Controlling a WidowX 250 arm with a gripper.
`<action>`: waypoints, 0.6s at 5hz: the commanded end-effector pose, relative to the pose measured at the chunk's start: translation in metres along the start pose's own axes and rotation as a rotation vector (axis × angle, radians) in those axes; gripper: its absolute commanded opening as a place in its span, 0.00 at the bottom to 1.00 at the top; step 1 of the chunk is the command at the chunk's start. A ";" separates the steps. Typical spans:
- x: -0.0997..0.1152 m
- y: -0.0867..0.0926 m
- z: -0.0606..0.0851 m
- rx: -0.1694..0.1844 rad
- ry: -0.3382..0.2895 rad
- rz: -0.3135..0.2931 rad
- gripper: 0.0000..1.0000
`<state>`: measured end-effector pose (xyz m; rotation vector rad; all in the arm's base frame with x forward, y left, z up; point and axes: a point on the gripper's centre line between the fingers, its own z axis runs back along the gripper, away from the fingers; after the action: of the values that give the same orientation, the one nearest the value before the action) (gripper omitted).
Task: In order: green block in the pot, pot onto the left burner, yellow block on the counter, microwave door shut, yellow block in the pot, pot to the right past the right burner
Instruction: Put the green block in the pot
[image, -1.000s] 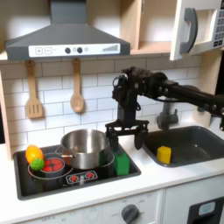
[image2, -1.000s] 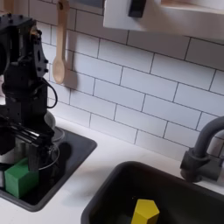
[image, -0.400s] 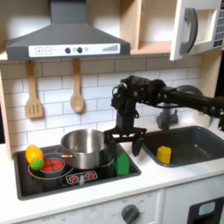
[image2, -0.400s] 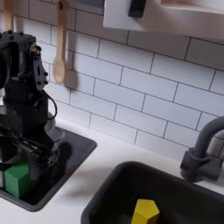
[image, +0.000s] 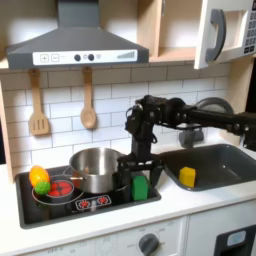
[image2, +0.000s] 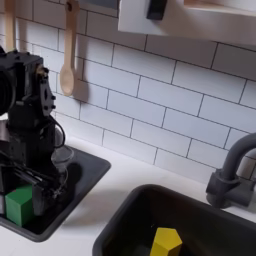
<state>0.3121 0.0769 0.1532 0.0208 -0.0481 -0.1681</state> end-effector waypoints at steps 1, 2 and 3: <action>0.001 0.003 -0.016 -0.005 0.020 -0.013 1.00; 0.002 0.002 -0.020 -0.010 0.030 -0.018 1.00; 0.000 0.001 -0.024 -0.020 0.044 -0.022 0.00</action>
<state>0.3149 0.0793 0.1324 0.0173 -0.0135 -0.1918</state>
